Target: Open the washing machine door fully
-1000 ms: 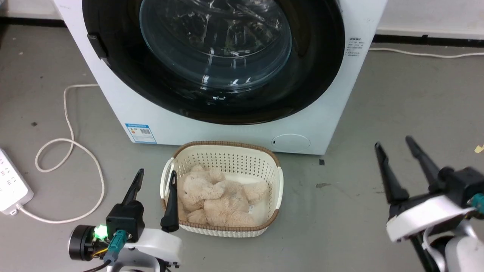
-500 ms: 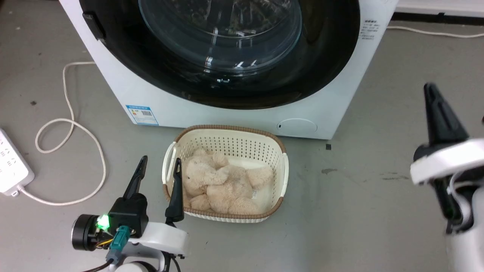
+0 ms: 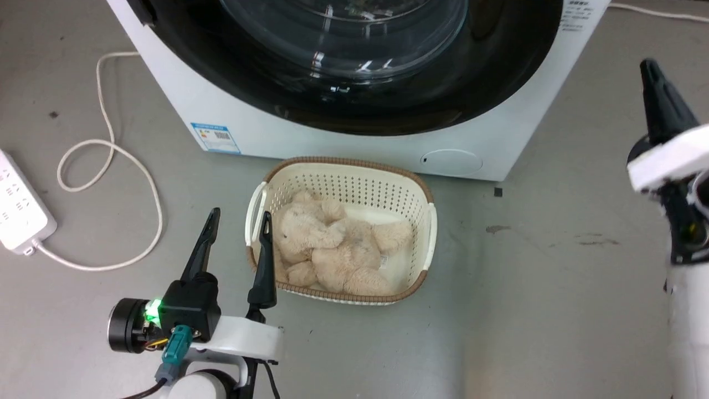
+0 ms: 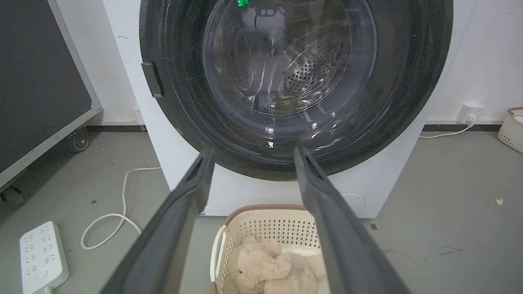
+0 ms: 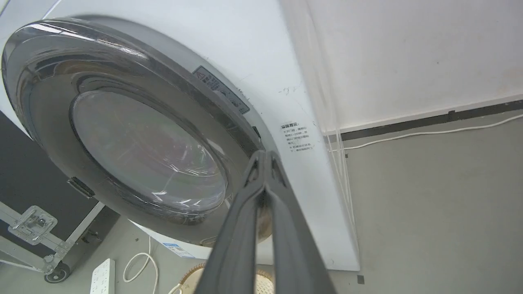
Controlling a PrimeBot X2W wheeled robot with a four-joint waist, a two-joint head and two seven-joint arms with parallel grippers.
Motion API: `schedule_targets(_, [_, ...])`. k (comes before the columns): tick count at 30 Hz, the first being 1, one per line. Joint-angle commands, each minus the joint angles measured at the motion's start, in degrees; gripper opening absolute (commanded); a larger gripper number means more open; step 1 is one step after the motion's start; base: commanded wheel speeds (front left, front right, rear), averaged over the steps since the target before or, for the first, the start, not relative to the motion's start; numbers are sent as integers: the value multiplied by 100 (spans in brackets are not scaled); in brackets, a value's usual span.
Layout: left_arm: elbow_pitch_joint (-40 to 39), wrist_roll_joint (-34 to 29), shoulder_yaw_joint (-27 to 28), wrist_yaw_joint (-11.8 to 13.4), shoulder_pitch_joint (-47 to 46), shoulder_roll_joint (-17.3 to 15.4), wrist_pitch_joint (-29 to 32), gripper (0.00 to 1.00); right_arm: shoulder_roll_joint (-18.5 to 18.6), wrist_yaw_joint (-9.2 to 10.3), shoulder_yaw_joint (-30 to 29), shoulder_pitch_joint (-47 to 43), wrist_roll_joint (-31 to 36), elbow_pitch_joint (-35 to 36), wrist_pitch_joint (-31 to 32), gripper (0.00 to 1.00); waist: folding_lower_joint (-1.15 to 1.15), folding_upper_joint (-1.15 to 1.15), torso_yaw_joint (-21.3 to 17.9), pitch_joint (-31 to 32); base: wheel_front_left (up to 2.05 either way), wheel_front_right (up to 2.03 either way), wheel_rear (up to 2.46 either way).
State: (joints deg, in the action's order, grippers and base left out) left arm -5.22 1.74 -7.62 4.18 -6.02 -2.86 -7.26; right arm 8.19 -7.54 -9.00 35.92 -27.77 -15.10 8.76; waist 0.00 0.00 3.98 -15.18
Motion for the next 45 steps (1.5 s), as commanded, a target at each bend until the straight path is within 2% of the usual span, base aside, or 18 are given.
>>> schedule_targets(1, [-48,23,-39,52,-94,-1,-81,100,-13,2,-76,291,-211,-139,125,0,0,0,37,-78,0,0,0])
schedule_targets(11, [-142,88,-202,156,-234,-1,-201,100,14,3,-365,1246,-949,-779,815,0,0,0,145,-434,0,0,0])
schedule_targets(21, [-231,142,-344,249,-368,-1,-321,100,128,3,-735,2266,-1475,-1815,1592,0,0,0,247,-721,0,0,0])
schedule_targets(45, [-413,219,-706,441,-484,-1,-608,100,503,5,-1402,4320,-2219,-4005,2976,0,0,0,543,-1241,0,0,0])
